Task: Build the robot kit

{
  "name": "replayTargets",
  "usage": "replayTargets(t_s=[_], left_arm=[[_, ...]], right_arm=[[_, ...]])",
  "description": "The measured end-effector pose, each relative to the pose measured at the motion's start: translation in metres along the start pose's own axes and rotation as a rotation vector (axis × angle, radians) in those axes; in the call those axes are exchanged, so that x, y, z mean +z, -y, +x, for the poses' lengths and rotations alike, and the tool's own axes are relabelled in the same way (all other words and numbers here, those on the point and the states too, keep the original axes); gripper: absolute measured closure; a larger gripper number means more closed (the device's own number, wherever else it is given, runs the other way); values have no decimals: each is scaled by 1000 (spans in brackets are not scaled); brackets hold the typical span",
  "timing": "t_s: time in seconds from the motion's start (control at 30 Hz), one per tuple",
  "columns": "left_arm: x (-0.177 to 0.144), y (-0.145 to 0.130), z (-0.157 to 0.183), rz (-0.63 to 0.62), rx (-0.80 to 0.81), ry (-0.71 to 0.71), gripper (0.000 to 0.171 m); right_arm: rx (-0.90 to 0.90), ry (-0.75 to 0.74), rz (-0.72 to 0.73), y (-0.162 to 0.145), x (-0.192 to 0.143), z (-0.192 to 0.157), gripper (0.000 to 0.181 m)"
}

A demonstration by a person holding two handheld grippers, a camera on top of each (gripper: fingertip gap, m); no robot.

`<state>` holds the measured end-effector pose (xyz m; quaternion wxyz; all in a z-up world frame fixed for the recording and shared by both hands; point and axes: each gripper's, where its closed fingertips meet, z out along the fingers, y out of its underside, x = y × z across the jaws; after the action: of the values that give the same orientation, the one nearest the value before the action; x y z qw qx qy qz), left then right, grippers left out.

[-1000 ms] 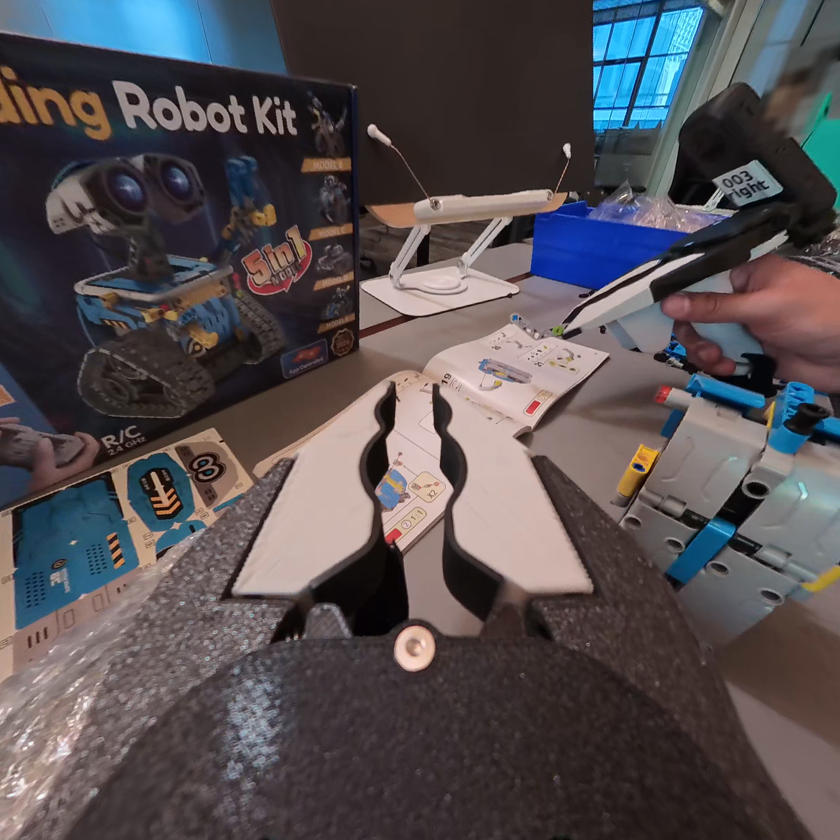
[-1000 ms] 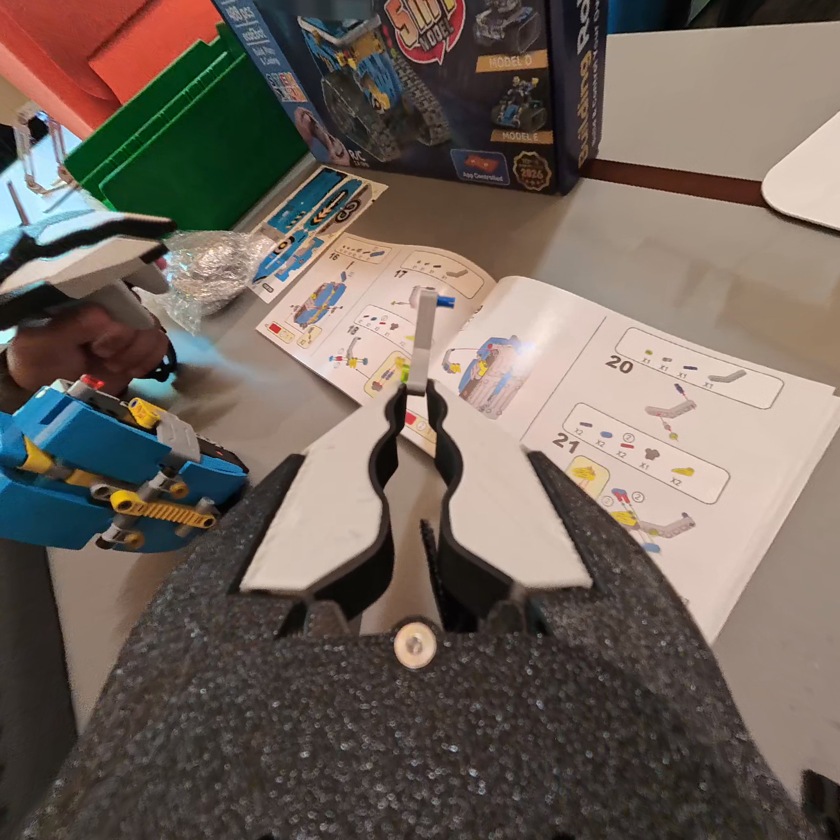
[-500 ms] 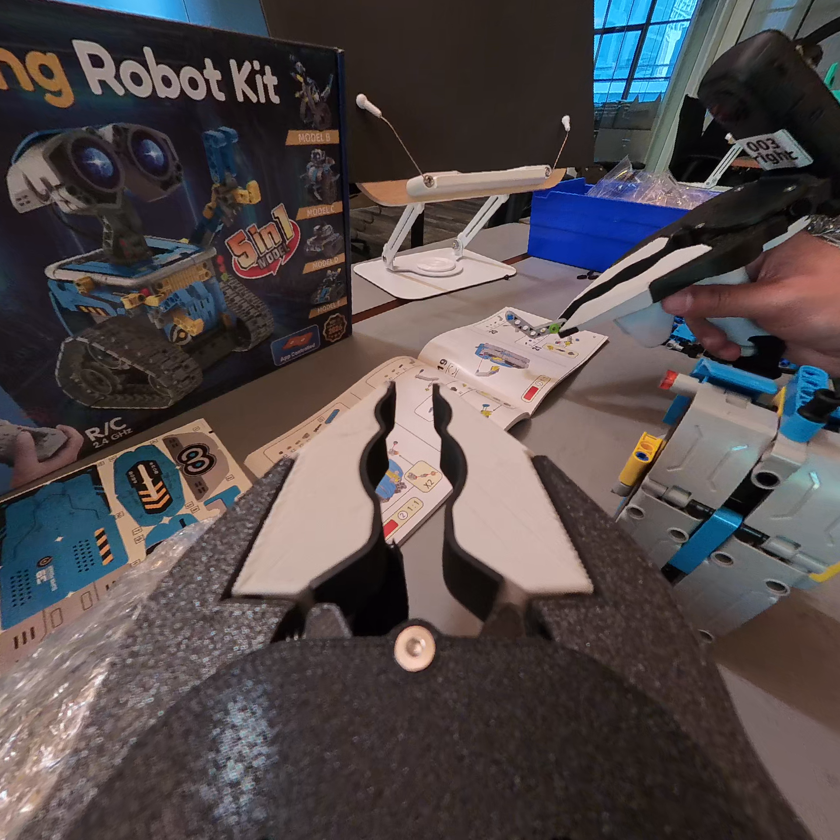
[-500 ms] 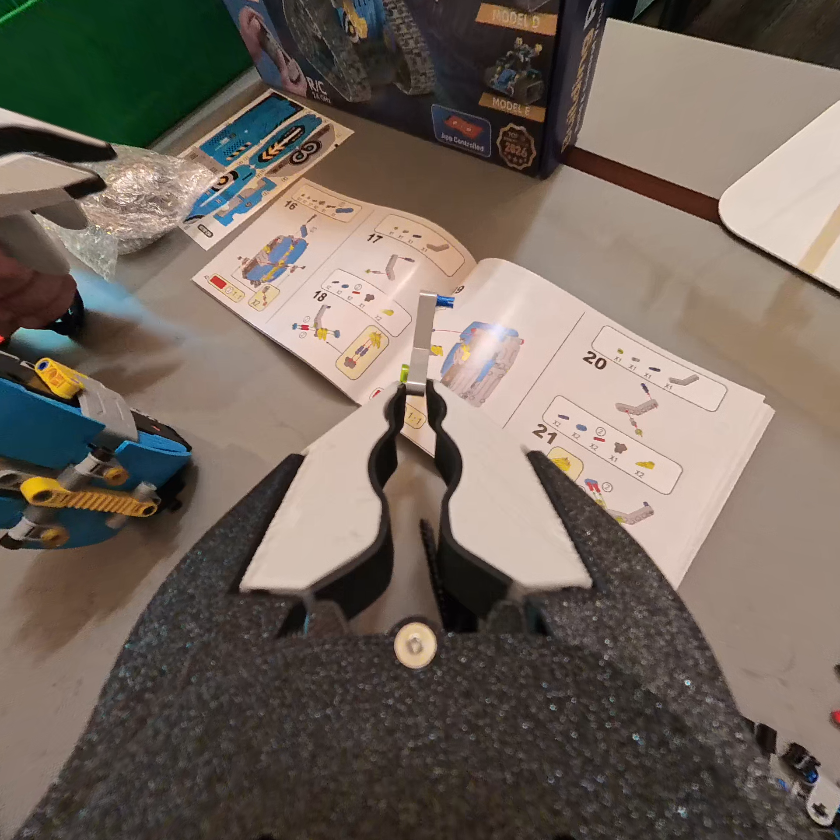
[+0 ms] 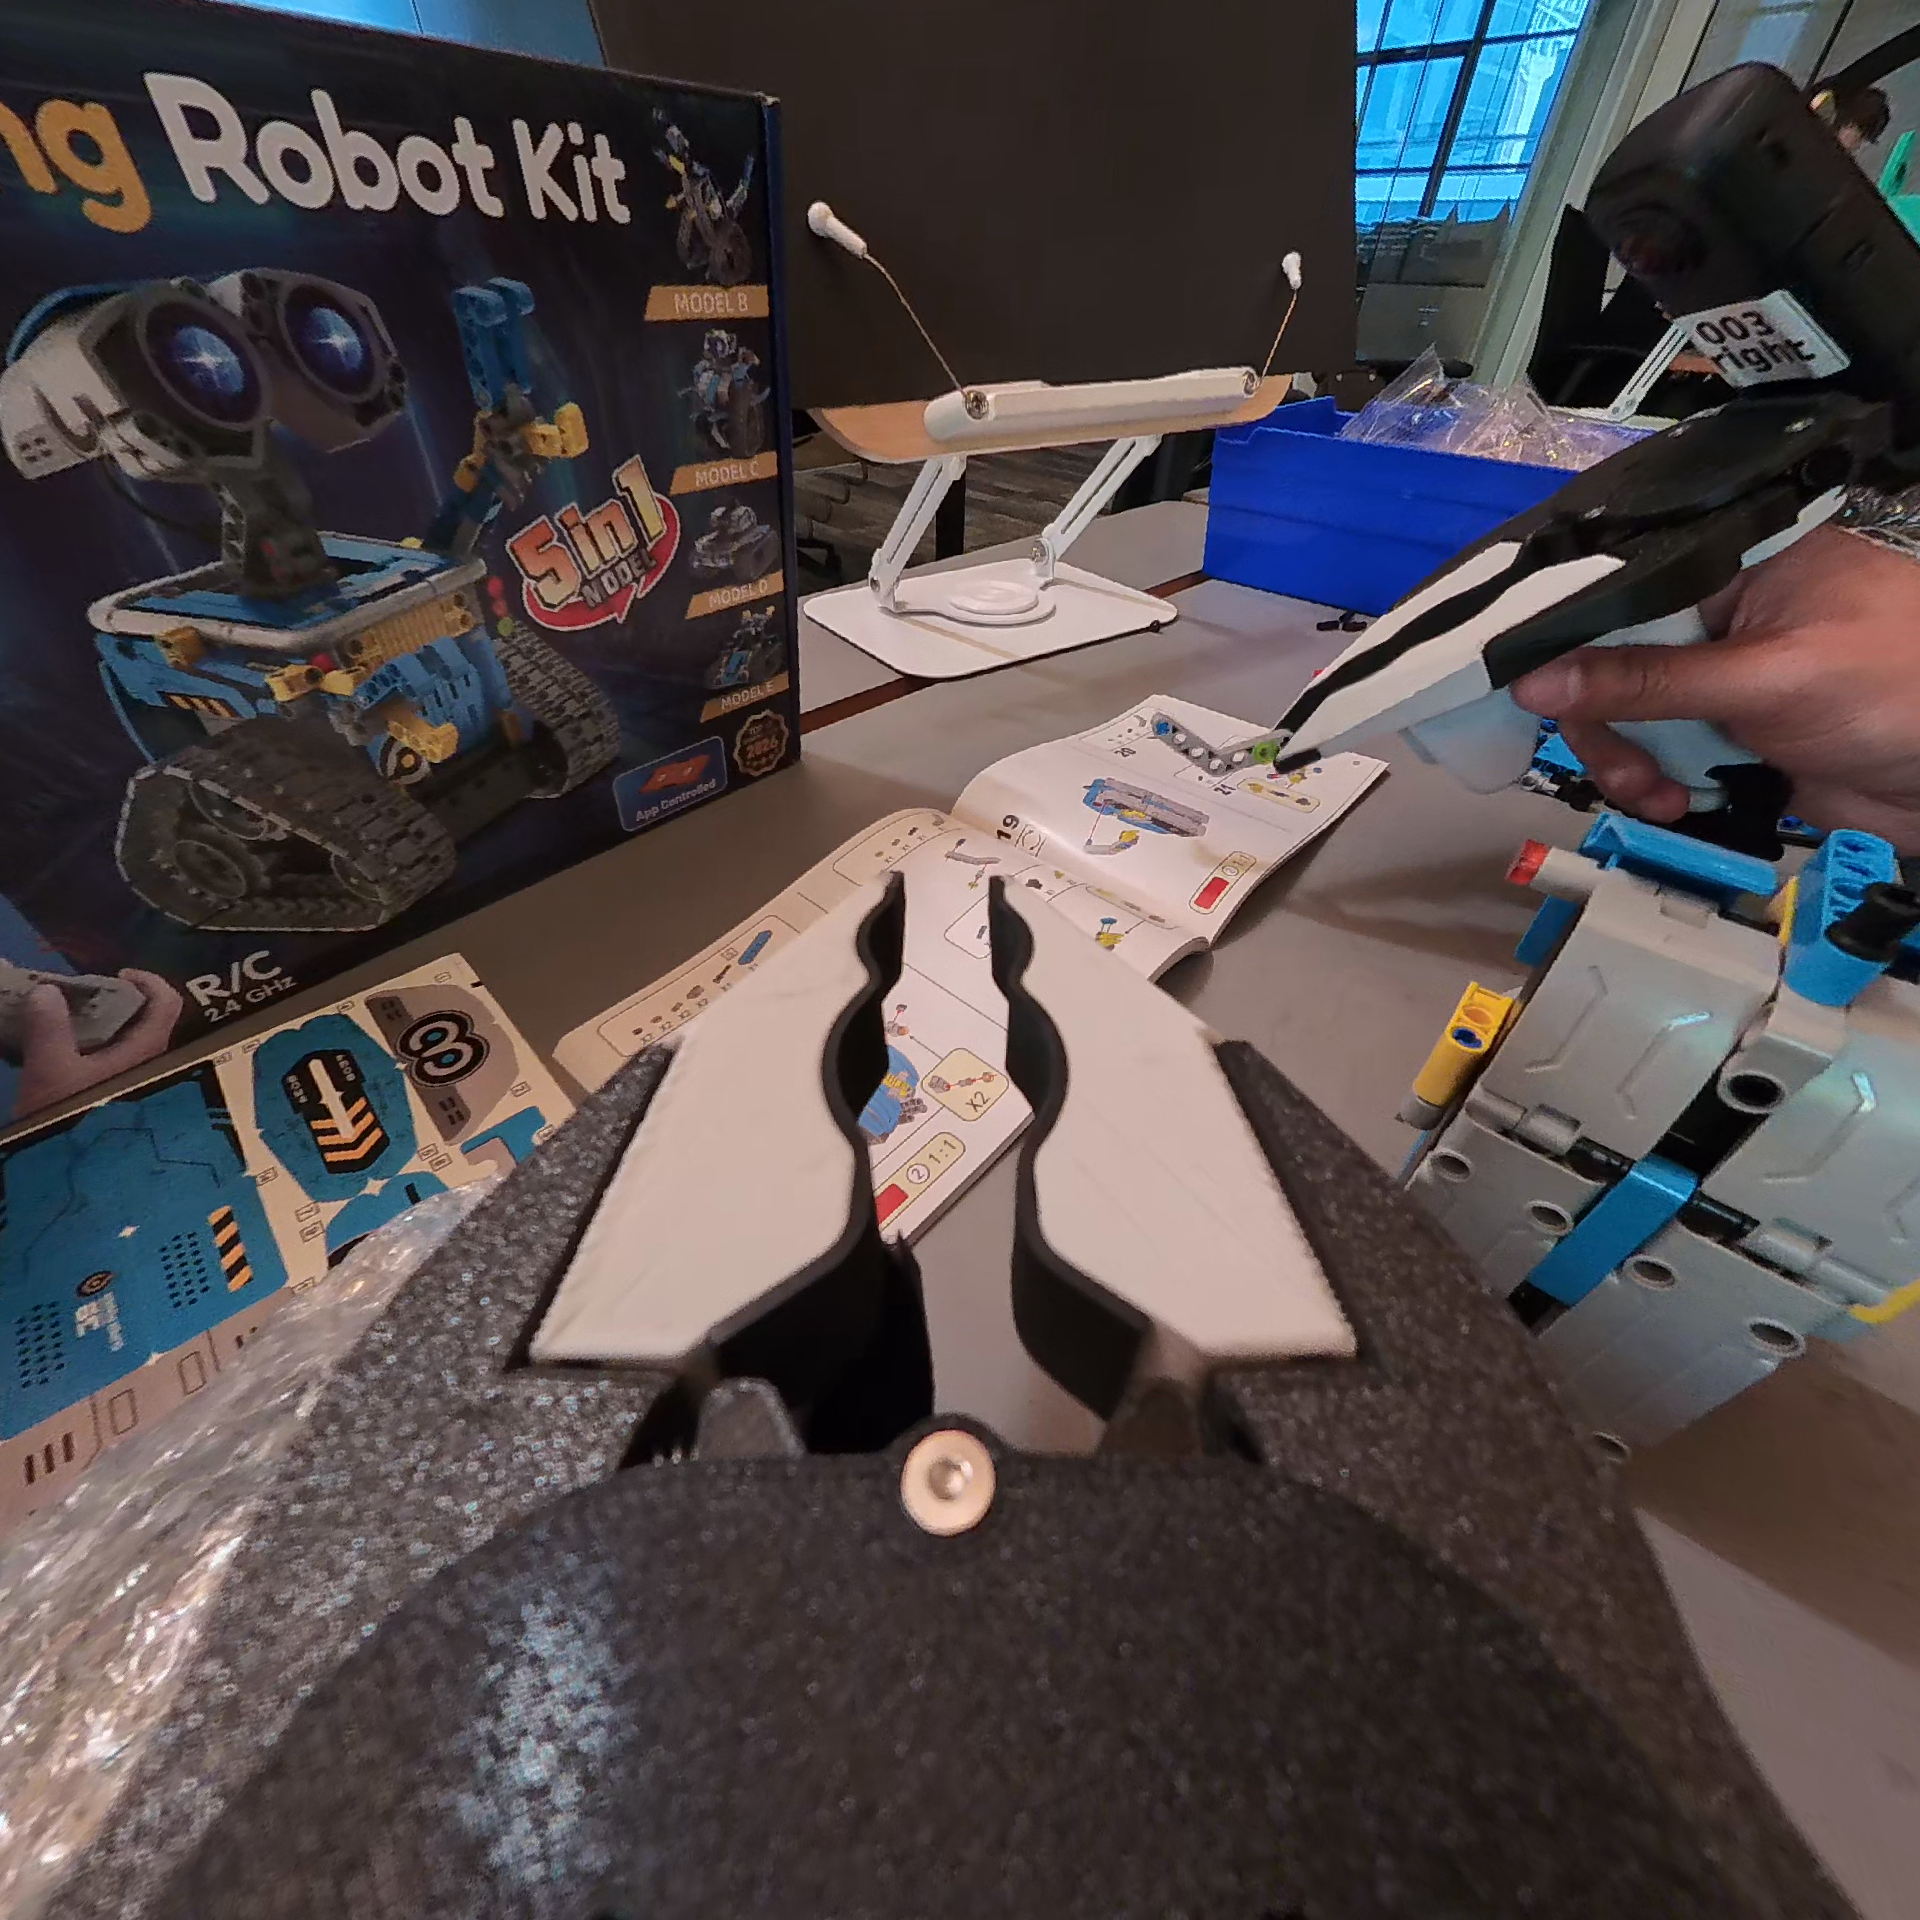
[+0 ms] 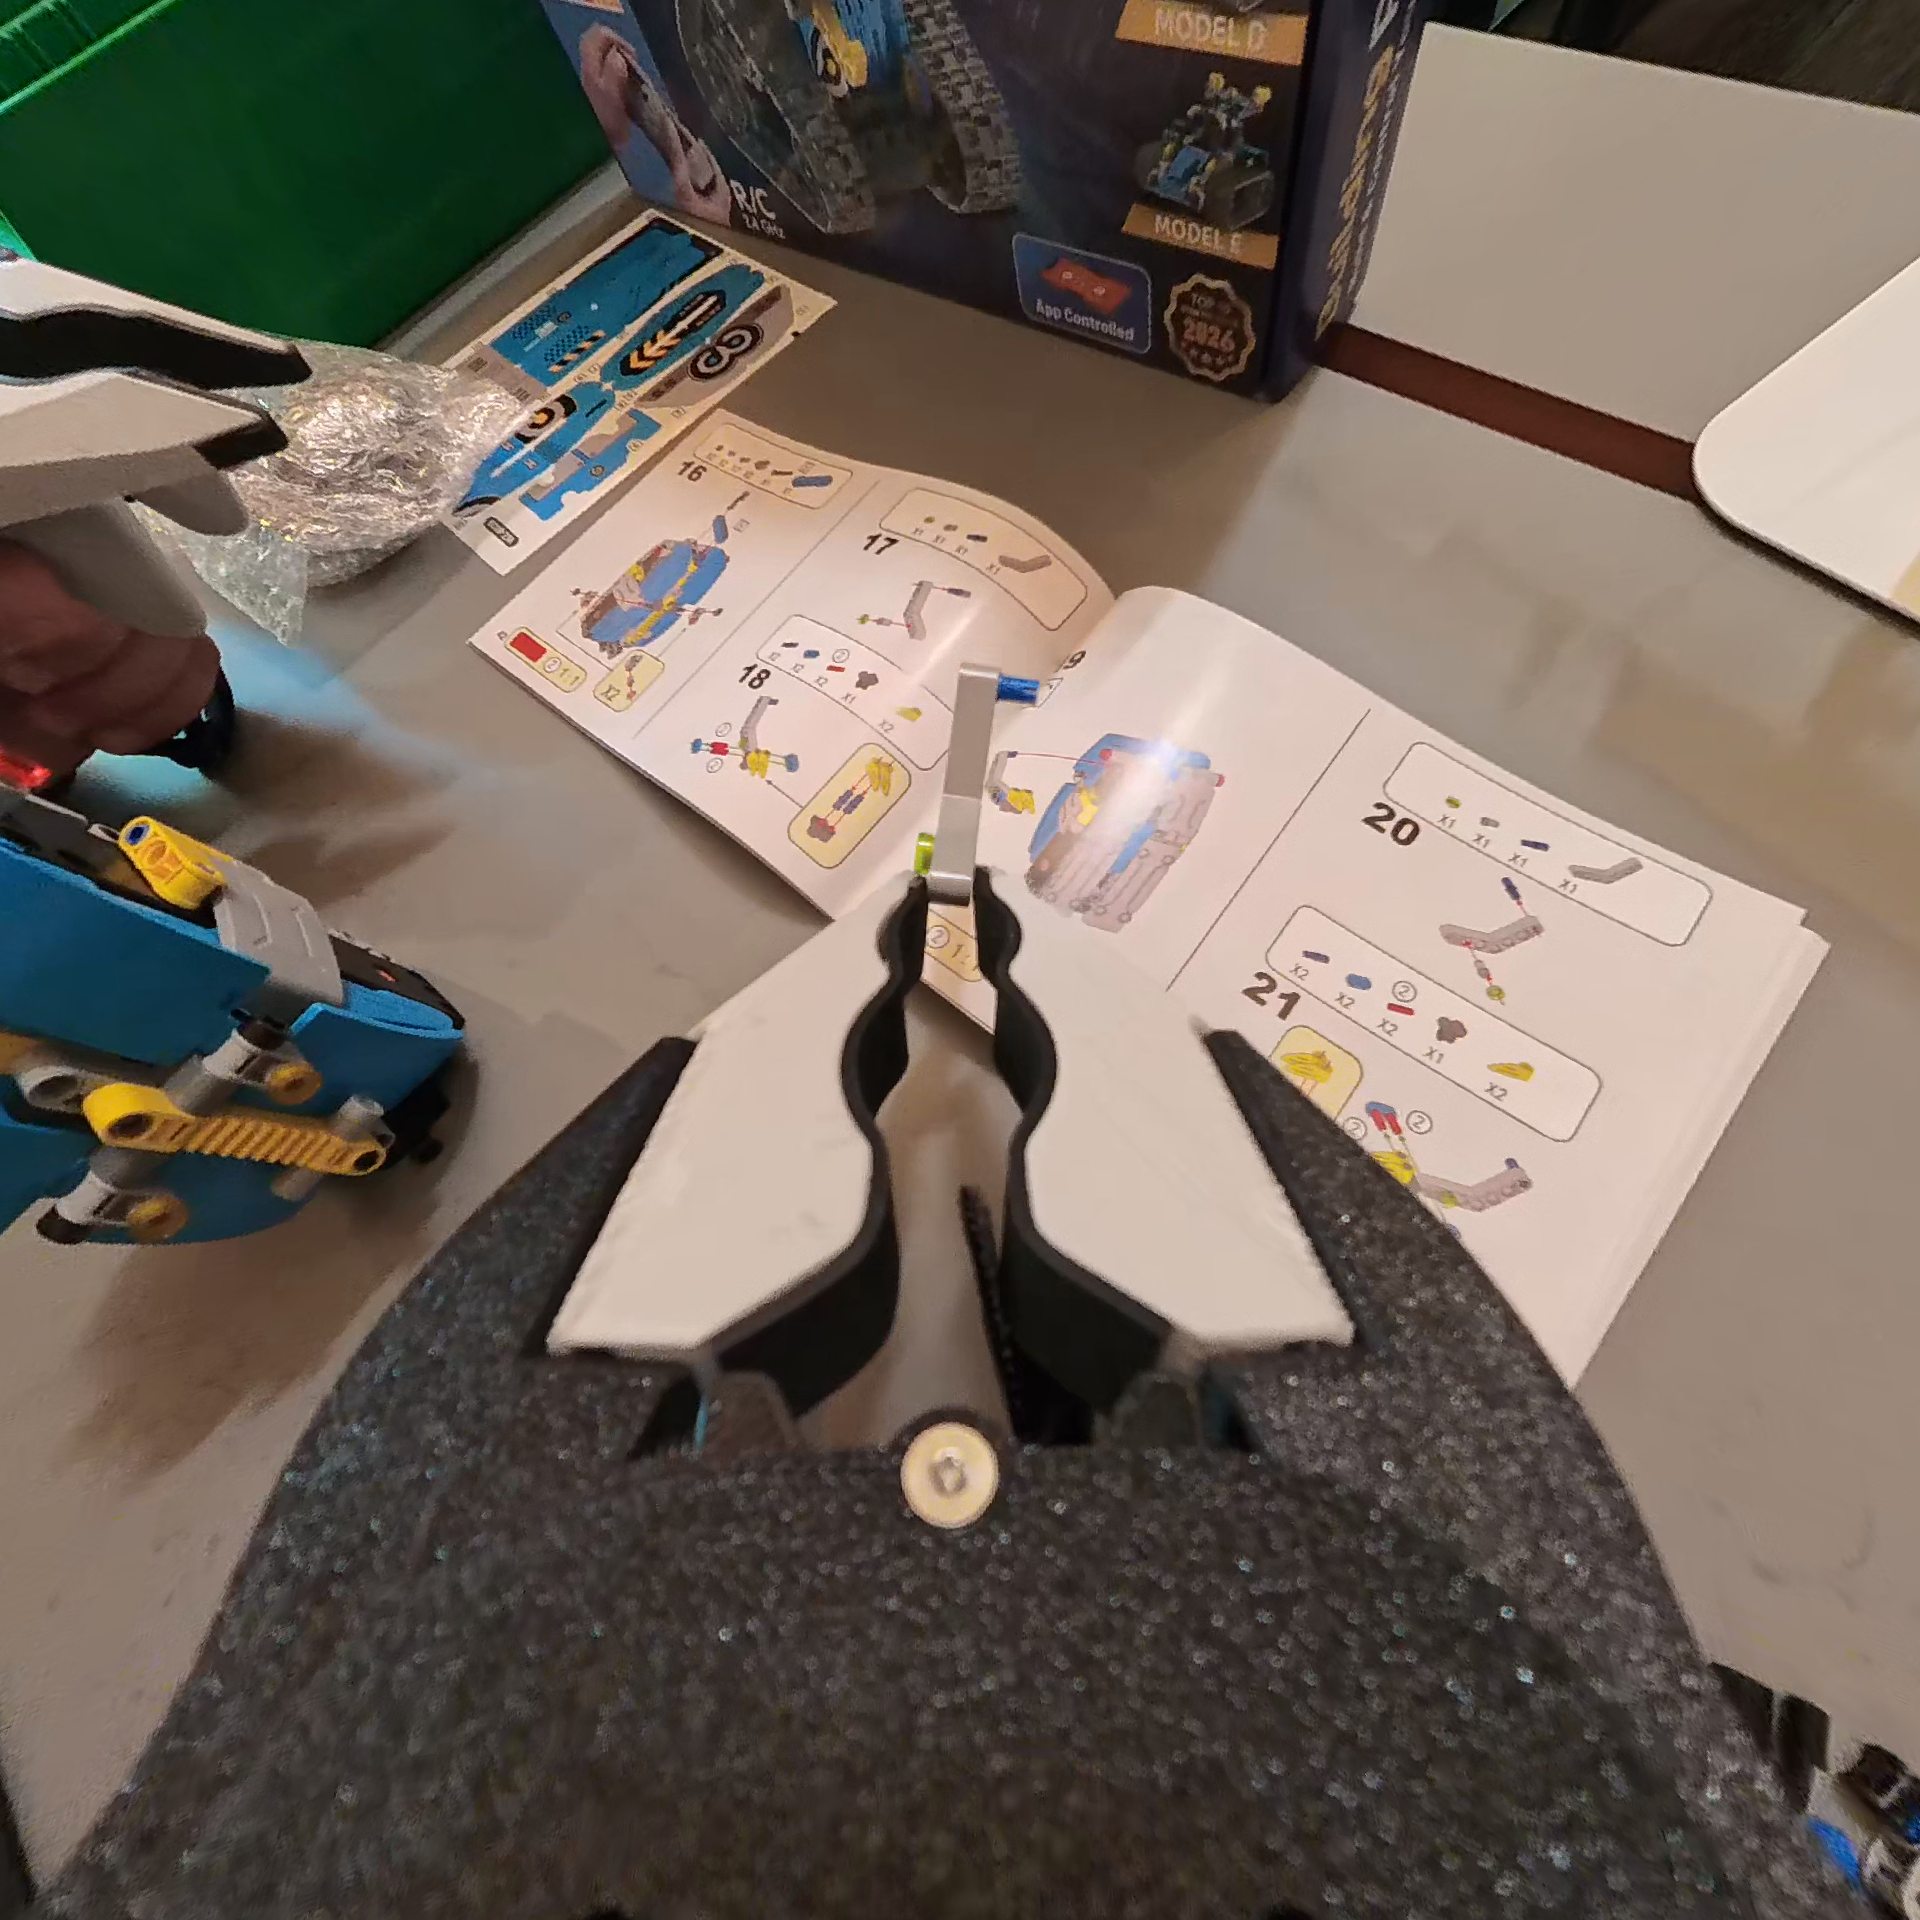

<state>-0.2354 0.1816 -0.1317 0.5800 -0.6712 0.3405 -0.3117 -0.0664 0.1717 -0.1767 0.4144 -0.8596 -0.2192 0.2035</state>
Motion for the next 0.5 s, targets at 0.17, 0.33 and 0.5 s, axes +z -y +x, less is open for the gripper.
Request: replayTargets(t_s=[0.17,0.33,0.5], left_arm=[[0,-1,0,-3,1,-1,156],[0,-1,0,-4,0,-3,156],[1,-1,1,-7,-1,-4,156]], right_arm=[[-6,-6,-9,-2,1,0,173],[-6,-1,-12,-2,2,-1,173],[-6,3,-18,-3,2,-2,173]])
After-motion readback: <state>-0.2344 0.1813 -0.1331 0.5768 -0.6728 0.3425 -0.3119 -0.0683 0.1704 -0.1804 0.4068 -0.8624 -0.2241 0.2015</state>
